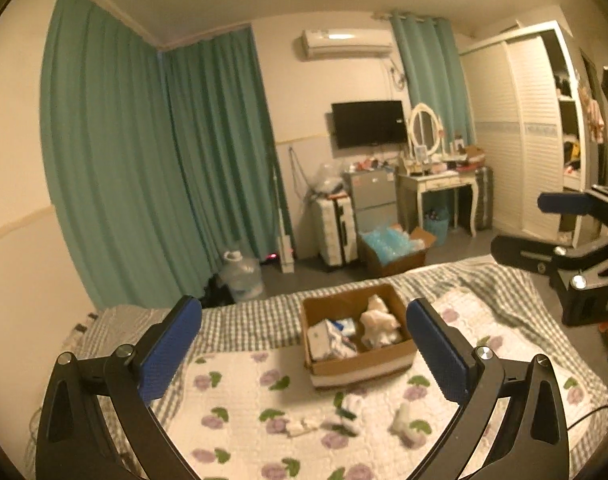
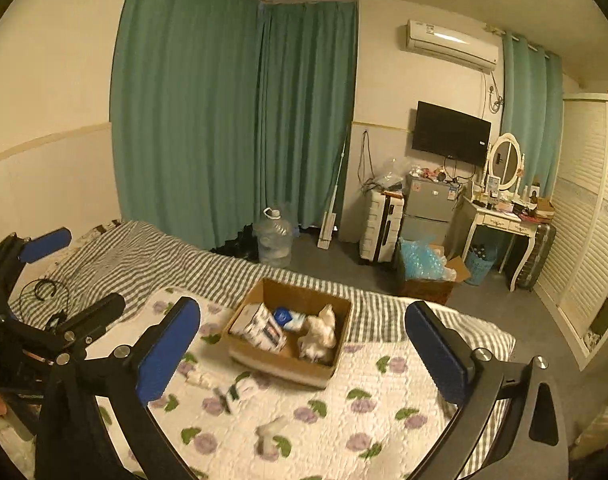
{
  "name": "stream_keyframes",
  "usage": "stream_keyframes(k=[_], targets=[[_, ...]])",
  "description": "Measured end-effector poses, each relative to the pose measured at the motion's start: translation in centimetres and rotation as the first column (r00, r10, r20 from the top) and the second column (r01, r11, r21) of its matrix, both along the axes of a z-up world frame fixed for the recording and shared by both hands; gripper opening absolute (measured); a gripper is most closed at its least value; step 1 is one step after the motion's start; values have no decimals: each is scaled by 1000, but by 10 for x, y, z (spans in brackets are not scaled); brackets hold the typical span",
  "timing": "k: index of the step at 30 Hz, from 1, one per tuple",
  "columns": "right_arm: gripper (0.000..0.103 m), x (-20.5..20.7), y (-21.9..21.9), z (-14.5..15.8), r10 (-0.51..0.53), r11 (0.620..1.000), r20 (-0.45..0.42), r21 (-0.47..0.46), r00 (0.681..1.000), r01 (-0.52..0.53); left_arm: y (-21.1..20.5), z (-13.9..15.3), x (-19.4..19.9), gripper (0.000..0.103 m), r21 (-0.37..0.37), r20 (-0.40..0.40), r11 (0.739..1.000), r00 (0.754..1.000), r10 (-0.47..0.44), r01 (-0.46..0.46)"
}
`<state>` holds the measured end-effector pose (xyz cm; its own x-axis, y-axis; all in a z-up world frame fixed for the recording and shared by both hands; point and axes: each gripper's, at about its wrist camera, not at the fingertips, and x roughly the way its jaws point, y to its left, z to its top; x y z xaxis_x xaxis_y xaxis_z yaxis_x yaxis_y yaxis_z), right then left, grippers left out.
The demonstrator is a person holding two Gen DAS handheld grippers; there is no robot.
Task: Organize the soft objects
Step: 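Move both tools back toward the pipe-cleaner toy and white plastic piece, then grasp the white plastic piece with the right gripper while the left grasps the pipe-cleaner toy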
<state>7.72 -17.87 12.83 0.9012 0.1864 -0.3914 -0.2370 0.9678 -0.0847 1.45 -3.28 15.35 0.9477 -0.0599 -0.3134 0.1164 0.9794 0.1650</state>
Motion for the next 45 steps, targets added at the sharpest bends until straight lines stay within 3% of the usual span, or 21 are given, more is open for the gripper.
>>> stream_keyframes(k=[6, 10, 18, 28, 33, 35, 41, 43, 45], targets=[[103, -28, 8, -31, -2, 1000, -10, 10, 1000, 3, 3, -29, -10, 103, -44, -34, 998, 998, 45, -47], [103, -24, 9, -58, -4, 1000, -45, 20, 999, 5, 6, -58, -10, 103, -43, -78, 996, 994, 71, -74], [103, 27, 13, -134, -23, 1000, -190, -5, 981, 22, 24, -127, 24, 103, -131, -192, 984, 977, 95, -121], [101, 97, 12, -245, -16, 1000, -373, -19, 928, 10, 16, -199, 84, 103, -102, -292, 984, 950, 112, -147], [92, 122, 14, -279, -3, 1000, -430, -2, 903, 3, 15, -230, 107, 103, -127, -352, 979, 930, 107, -161], [82, 127, 16, -294, 7, 1000, -458, 3, 889, -6, 14, -244, 112, 103, -130, -376, 978, 921, 104, -164], [66, 132, 26, -328, 52, 998, -520, -11, 852, -68, 10, -281, 114, 103, -105, -417, 985, 905, 85, -140], [65, 133, 26, -337, 65, 997, -536, 0, 842, -77, 9, -288, 114, 103, -73, -432, 988, 897, 94, -138], [54, 135, 26, -347, 80, 996, -559, 18, 825, -85, 7, -290, 114, 103, -69, -435, 989, 896, 89, -131]])
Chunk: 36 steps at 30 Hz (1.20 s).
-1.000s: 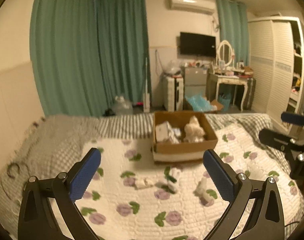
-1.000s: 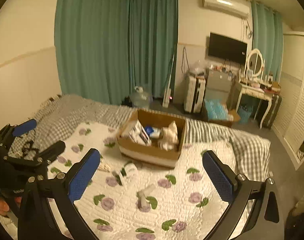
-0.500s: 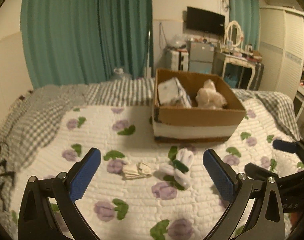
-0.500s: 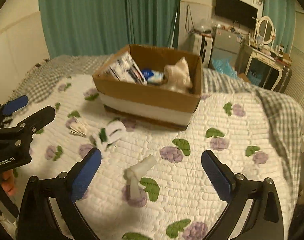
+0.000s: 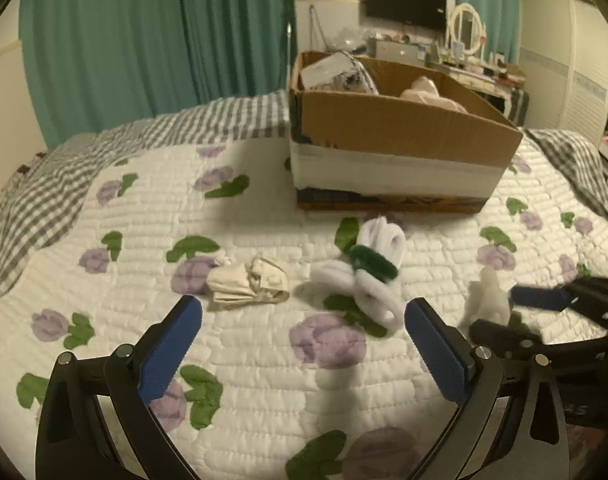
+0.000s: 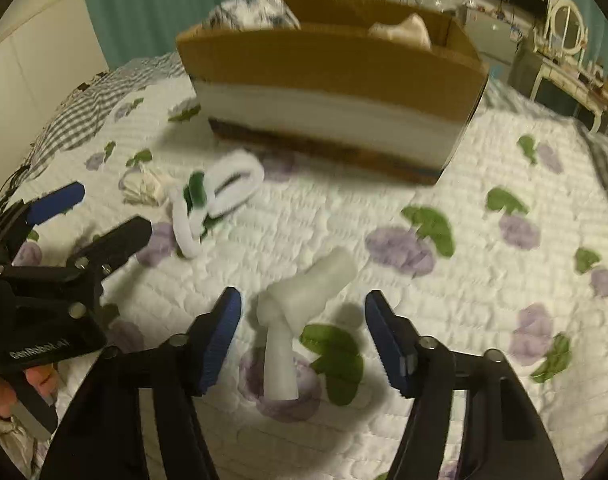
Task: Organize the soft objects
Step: 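Grasp the white plastic piece with the right gripper while the left grasps the pipe-cleaner toy, then lift the pipe-cleaner toy and white plastic piece over the cardboard box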
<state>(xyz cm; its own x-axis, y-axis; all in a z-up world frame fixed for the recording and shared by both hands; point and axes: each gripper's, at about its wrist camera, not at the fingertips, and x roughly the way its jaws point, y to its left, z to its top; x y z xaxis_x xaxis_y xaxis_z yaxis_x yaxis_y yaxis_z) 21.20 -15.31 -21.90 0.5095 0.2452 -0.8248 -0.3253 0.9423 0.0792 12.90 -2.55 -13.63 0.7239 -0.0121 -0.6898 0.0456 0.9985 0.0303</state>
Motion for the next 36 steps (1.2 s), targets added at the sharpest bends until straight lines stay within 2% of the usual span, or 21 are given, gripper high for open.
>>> stream_keyframes(k=[1, 4, 8, 12, 17, 18, 20, 21, 22, 23, 26, 28, 36], targets=[[47, 1, 1, -3, 8, 1000, -8, 2, 1000, -8, 0, 0, 1, 103, 0, 0, 1000, 1000, -4, 4], [34, 4, 5, -9, 30, 1000, -22, 0, 999, -30, -1, -2, 2, 103, 2, -4, 1000, 1000, -10, 10], [32, 5, 0, 0, 8, 999, 14, 32, 1000, -8, -2, -9, 9, 102, 3, -36, 1000, 999, -22, 22], [32, 9, -8, 9, -28, 1000, 63, 13, 998, 28, -8, -13, 15, 102, 11, -53, 999, 998, -46, 46], [32, 11, -16, 11, -49, 999, 68, 7, 996, 49, -15, -14, 29, 100, -4, -65, 998, 996, -56, 56], [32, 11, -17, 11, -50, 999, 67, 7, 996, 50, -17, -14, 33, 96, -11, -72, 998, 996, -56, 55], [32, 11, -20, 11, -51, 999, 64, 9, 997, 51, -20, -16, 40, 80, -21, -85, 999, 995, -50, 48], [32, 12, -21, 10, -51, 999, 59, 10, 997, 50, -22, -18, 43, 78, -16, -97, 999, 994, -47, 45], [32, 12, -21, 10, -51, 999, 57, 9, 997, 51, -24, -21, 47, 72, 0, -120, 999, 992, -38, 38], [32, 12, -21, 9, -51, 999, 57, 9, 997, 51, -24, -23, 49, 61, 1, -126, 999, 991, -39, 39], [32, 11, -19, 10, -48, 999, 59, 8, 997, 48, -24, -30, 50, 48, -34, -157, 997, 985, -67, 63], [32, 10, -18, 11, -49, 999, 63, 4, 997, 49, -25, -30, 47, 32, -33, -158, 997, 984, -78, 74], [32, 0, -19, 14, -55, 998, 76, -11, 996, 56, -27, -20, 26, 24, -45, -157, 992, 980, -121, 115]])
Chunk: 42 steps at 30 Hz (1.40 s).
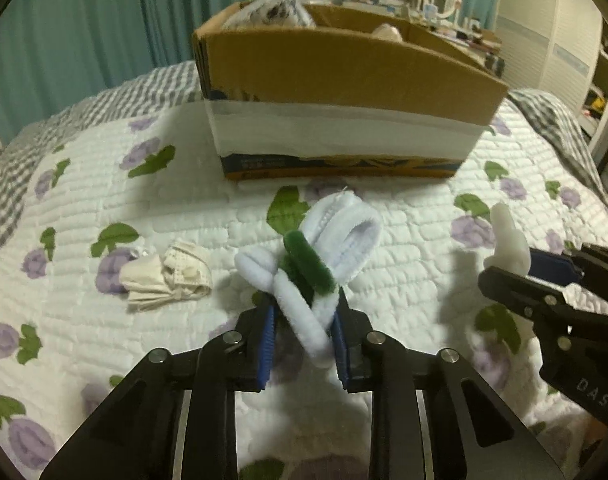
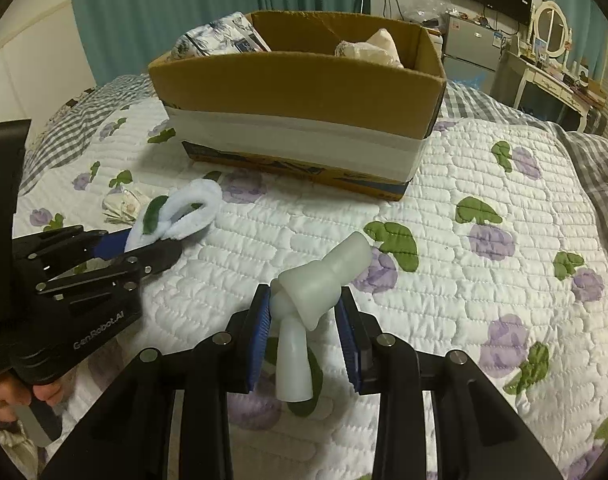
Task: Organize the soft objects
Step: 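Lift the pipe-cleaner toy and white plastic piece over the cardboard box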
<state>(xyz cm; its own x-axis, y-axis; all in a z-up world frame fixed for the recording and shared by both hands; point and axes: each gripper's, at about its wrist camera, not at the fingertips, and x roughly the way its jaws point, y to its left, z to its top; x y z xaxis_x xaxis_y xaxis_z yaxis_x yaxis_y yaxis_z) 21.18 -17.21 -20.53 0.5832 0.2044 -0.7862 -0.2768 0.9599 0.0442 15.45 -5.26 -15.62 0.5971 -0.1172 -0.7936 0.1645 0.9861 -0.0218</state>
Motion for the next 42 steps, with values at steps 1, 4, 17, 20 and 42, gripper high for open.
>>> stream_keyframes(k=[1, 4, 17, 20, 42], targets=[[32, -3, 0, 3, 0, 1000, 7, -3, 1000, 0, -1, 4, -5, 24, 6, 8, 1000, 1000, -5, 5], [32, -12, 2, 16, 7, 1000, 27, -5, 1000, -7, -2, 17, -15, 24, 7, 28, 1000, 1000, -10, 10], [32, -63, 12, 101, 37, 999, 180, -28, 983, -33, 2, 95, -57, 24, -9, 163, 1000, 987, -12, 13], [32, -76, 14, 122, 45, 999, 218, -30, 975, -39, 3, 113, -68, 24, -12, 203, 1000, 979, -14, 16], [32, -38, 13, 213, 86, 996, 360, -29, 929, -81, -5, 195, -33, 24, 5, 354, 1000, 935, -25, 24]])
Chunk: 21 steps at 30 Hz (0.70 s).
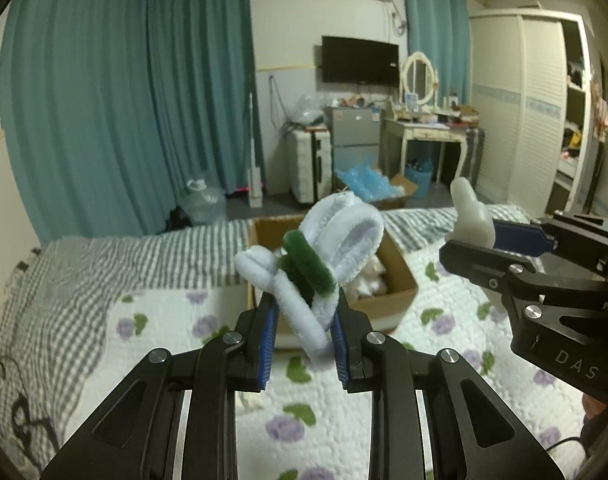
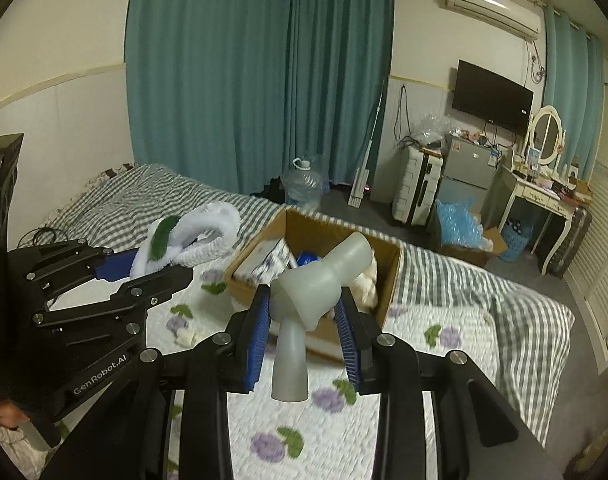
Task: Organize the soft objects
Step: 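Lift the pipe-cleaner toy and white plastic piece over the cardboard box, then lower both held items into the cardboard box and open both grippers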
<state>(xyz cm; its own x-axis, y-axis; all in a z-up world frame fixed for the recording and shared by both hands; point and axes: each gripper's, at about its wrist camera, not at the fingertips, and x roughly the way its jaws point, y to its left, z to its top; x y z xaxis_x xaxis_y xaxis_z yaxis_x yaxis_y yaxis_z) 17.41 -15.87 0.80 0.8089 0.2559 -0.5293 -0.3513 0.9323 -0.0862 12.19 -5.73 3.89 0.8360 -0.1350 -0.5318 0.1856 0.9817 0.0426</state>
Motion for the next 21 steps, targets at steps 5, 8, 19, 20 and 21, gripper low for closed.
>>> stream_keyframes(k=[5, 8, 19, 20, 21], targets=[[32, 38, -4, 7, -5, 1000, 7, 7, 1000, 5, -5, 3, 33, 24, 9, 6, 1000, 1000, -7, 7], [32, 62, -3, 4, -7, 1000, 4, 5, 1000, 7, -8, 0, 54, 24, -8, -9, 1000, 1000, -17, 17], [32, 160, -10, -32, -21, 1000, -54, 13, 998, 22, -17, -38, 137, 24, 44, -57, 999, 998, 24, -21], [32, 170, -12, -37, -22, 1000, -66, 18, 998, 23, -18, -43, 145, 24, 48, -66, 999, 998, 24, -21], [32, 177, -16, -44, -20, 1000, -77, 23, 997, 22, -19, -47, 150, 24, 53, -70, 998, 997, 23, -20]])
